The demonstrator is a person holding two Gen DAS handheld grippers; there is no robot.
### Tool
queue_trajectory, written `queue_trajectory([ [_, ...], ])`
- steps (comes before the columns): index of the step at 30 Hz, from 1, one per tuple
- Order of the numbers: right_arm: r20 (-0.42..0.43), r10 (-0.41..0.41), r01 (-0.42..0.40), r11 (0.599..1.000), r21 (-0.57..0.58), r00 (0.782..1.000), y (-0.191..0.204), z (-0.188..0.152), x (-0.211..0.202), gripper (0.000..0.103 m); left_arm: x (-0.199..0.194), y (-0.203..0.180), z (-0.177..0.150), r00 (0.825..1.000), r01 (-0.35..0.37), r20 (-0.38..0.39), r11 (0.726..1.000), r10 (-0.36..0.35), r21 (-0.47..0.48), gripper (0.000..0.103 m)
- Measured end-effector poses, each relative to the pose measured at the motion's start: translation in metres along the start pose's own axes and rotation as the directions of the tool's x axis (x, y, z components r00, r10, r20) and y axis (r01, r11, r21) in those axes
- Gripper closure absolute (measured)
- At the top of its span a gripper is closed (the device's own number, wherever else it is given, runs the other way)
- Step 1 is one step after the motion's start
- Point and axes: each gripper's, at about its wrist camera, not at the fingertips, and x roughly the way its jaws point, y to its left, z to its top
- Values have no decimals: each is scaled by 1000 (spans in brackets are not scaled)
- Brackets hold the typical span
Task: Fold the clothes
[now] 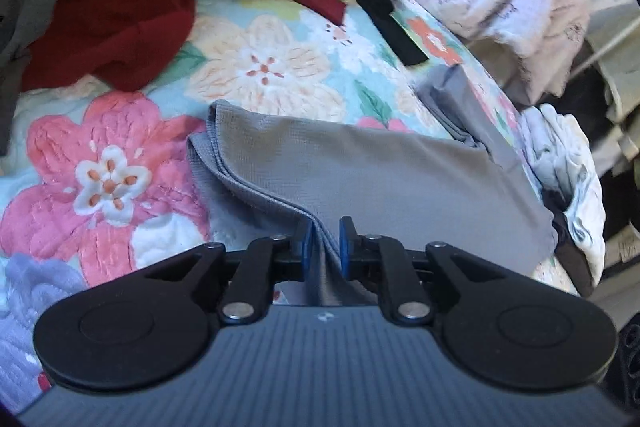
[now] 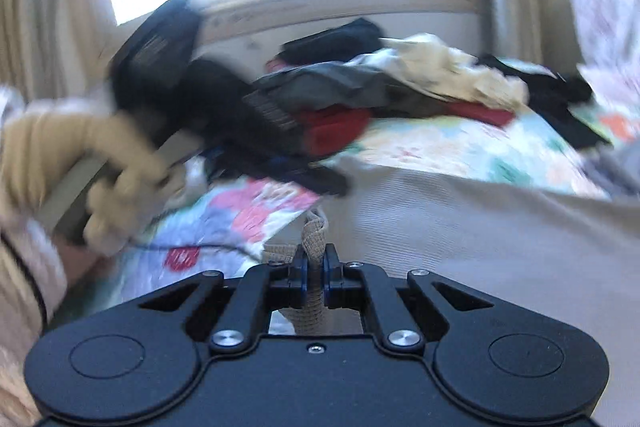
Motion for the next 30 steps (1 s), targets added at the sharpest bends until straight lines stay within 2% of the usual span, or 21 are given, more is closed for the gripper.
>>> queue_trajectory([
  [3, 3, -11, 11, 997, 76, 1000, -25, -6, 1, 96, -2, 6, 1, 1000, -3, 1, 998, 3, -56, 70],
  [4, 3, -14, 13, 995, 95, 1000, -32, -8, 2, 96, -3, 7, 1, 1000, -25, -1, 998, 25, -59, 69],
  [6, 9, -11, 9, 991, 133, 1000, -44, -10, 1, 96, -3, 11, 1, 998, -66, -8, 995, 66, -72, 61],
  [8, 19, -9, 6, 986, 167, 1000, -55, -11, 0, 96, -3, 20, 0, 997, -73, -16, 989, 72, -126, 59],
  [11, 34, 3, -11, 976, 219, 999, -70, -13, 0, 96, 5, 31, 0, 999, -44, -17, 976, 41, -212, 56],
  [12, 35, 9, -17, 973, 231, 999, -74, -13, 1, 96, 10, 33, 0, 999, -30, -21, 971, 25, -235, 51],
  [15, 27, 32, -38, 967, 252, 999, -80, -15, 5, 96, 21, 38, 7, 998, 49, -26, 955, -59, -292, 49],
  [18, 30, 84, -88, 959, 267, 996, -79, -17, 6, 95, 23, 41, 12, 1000, 30, 17, 950, -25, -311, 44],
  [21, 78, 200, -214, 934, 285, 977, -75, -15, 2, 95, 33, 45, 12, 1000, -10, -27, 949, 1, -314, 39],
  [23, 102, 250, -269, 918, 292, 963, -72, -13, -2, 95, 40, 46, 10, 998, -42, -60, 950, 24, -310, 39],
  [25, 106, 282, -300, 912, 280, 954, -70, -11, -2, 95, 43, 45, 8, 998, -43, -60, 956, 26, -289, 43],
  [26, 110, 298, -317, 909, 272, 948, -70, -10, -3, 95, 44, 42, 8, 998, -40, -51, 967, 28, -251, 67],
  [27, 111, 314, -333, 906, 261, 943, -70, -10, -2, 95, 45, 37, 9, 998, -50, -54, 979, 40, -197, 96],
  [28, 111, 313, -331, 910, 248, 943, -69, -10, -2, 95, 46, 30, 10, 997, -66, -56, 987, 59, -146, 96],
  [30, 98, 306, -320, 920, 226, 947, -70, -12, -1, 95, 46, 21, 10, 996, -80, -45, 991, 76, -103, 96],
])
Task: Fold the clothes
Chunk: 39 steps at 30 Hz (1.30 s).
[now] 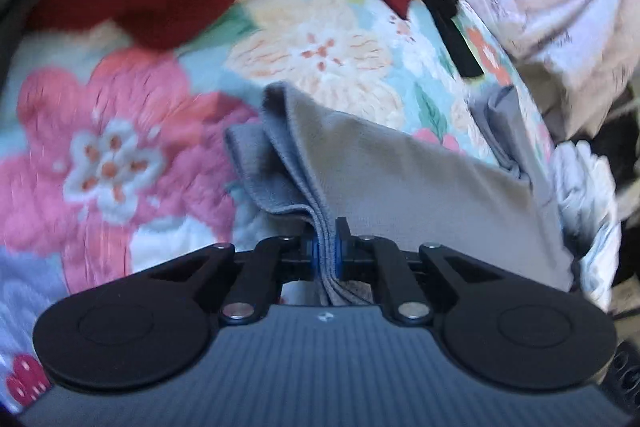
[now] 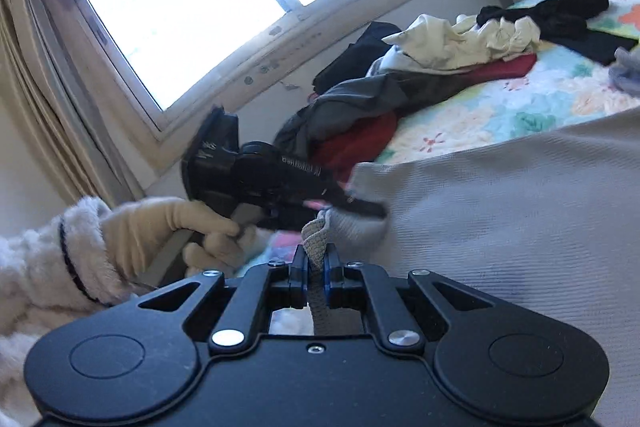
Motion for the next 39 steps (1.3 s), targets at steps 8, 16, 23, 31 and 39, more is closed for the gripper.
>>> queue_trajectory([
  [8, -80, -218, 207, 969, -132, 973, -4, -15, 6, 87, -2, -16, 2, 1000, -10, -11, 1000, 10, 24, 96],
  [16, -78, -74, 83, 989, 119, 994, -25, -31, -8, 64, 6, -34, 2, 997, -66, -21, 993, 68, 103, 96],
  [23, -106, -137, 136, 991, -13, 985, -10, -37, 17, 76, 3, -51, 0, 996, -85, 12, 979, 84, 185, 96],
  [31, 61, -115, 116, 993, -14, 991, -16, -11, -49, 96, -1, -167, 3, 993, -42, 115, 860, -19, 508, 96],
  [39, 243, -360, 359, 932, 47, 901, -62, 4, -163, 96, 79, -328, -19, 989, 23, 79, 665, -123, 747, 96],
])
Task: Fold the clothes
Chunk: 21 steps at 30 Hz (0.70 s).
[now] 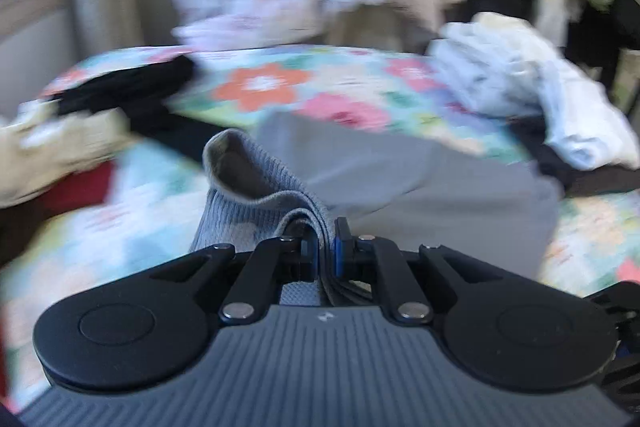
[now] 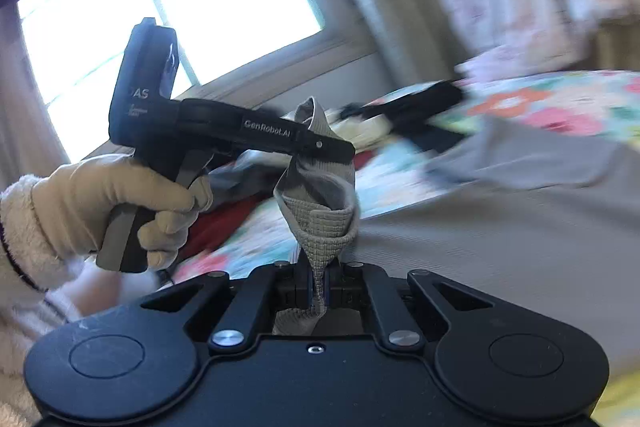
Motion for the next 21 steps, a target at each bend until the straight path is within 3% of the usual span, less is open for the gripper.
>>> queue_trajectory([
  [4, 38, -170, 169, 985, 36, 985, -56, 7, -35, 96, 63, -60, 39, 998, 62, -23, 990, -59, 127, 96],
  [8, 28, -300, 295, 949, 108, 954, -115, 6, -56, 96, 125, -107, 60, 990, 132, -64, 978, -123, 163, 96],
  [10, 15, -358, 353, 927, 130, 934, -137, 6, -66, 96, 151, -123, 61, 985, 158, -91, 977, -146, 145, 96],
  [17, -6, -509, 505, 854, 128, 861, -167, 9, -70, 96, 218, -137, 56, 980, 123, -160, 992, -117, 28, 91],
  [19, -7, -507, 500, 848, 176, 862, -174, 10, -68, 96, 216, -130, 59, 979, 142, -147, 990, -140, 1, 87],
  [21, -3, -521, 511, 837, 196, 854, -179, 12, -71, 96, 200, -119, 61, 980, 168, -102, 986, -169, -25, 71],
])
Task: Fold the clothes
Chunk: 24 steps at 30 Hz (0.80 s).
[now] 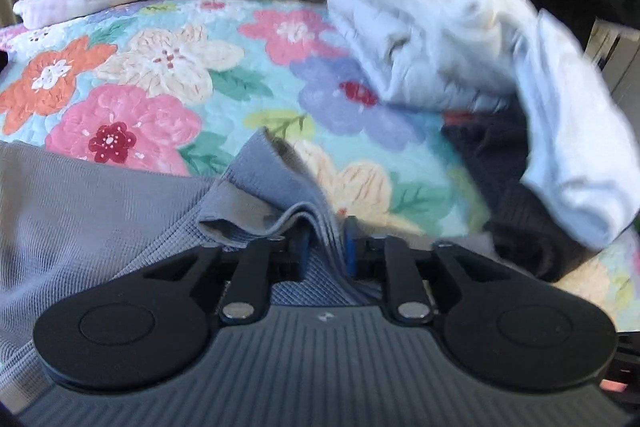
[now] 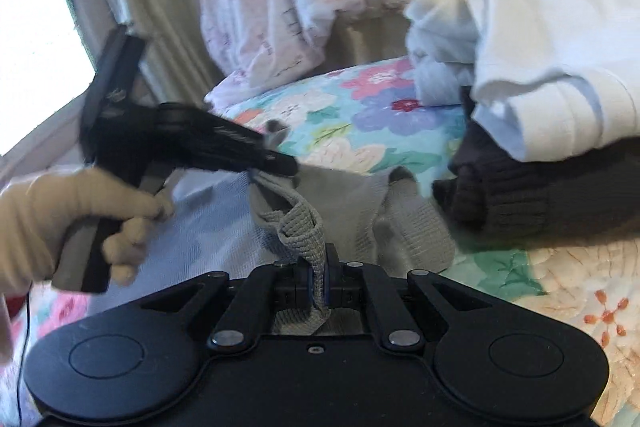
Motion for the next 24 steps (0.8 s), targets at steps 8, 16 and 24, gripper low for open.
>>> queue_trajectory([
  [8, -19, -67, 66, 998, -22, 998, -19, -2, 2, 95, -75, 38, -35, 994, -37, 99, 999, 37, -5, 48],
  [16, -21, -139, 135, 982, -132, 990, -19, -9, 7, 93, -124, 74, -123, 982, -177, -83, 982, 172, -66, 48],
  [24, -12, -165, 156, 951, -267, 986, -9, -8, 4, 91, -195, 100, -187, 988, -140, 9, 919, 154, -368, 48],
])
